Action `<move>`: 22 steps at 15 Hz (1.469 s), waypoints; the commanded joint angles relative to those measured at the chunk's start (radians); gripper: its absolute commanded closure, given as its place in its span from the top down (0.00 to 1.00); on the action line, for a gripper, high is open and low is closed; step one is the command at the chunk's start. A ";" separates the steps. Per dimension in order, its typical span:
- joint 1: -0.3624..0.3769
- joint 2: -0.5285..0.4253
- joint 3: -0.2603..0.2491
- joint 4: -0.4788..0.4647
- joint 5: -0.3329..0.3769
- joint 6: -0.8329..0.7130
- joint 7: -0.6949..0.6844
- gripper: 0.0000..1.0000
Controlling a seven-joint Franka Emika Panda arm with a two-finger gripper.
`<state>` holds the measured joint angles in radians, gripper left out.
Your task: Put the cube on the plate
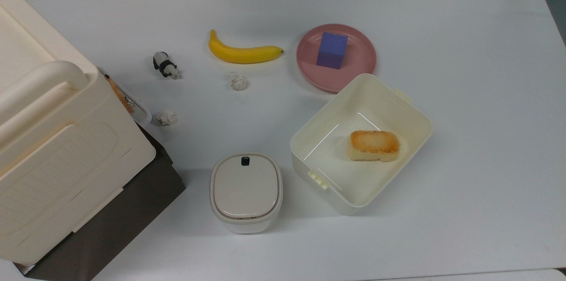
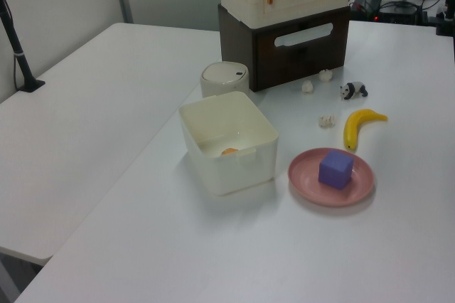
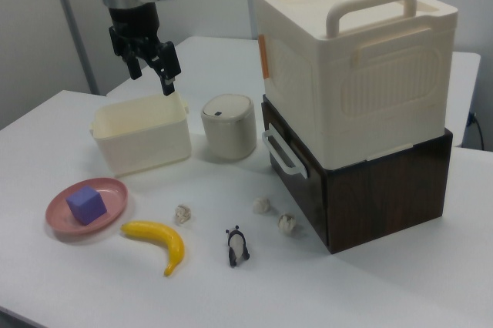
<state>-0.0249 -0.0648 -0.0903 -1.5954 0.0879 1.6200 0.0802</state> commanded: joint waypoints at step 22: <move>0.065 0.003 -0.006 0.003 0.018 -0.017 0.053 1.00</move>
<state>0.0281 -0.0613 -0.0860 -1.5956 0.0880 1.6167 0.1141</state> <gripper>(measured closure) 0.000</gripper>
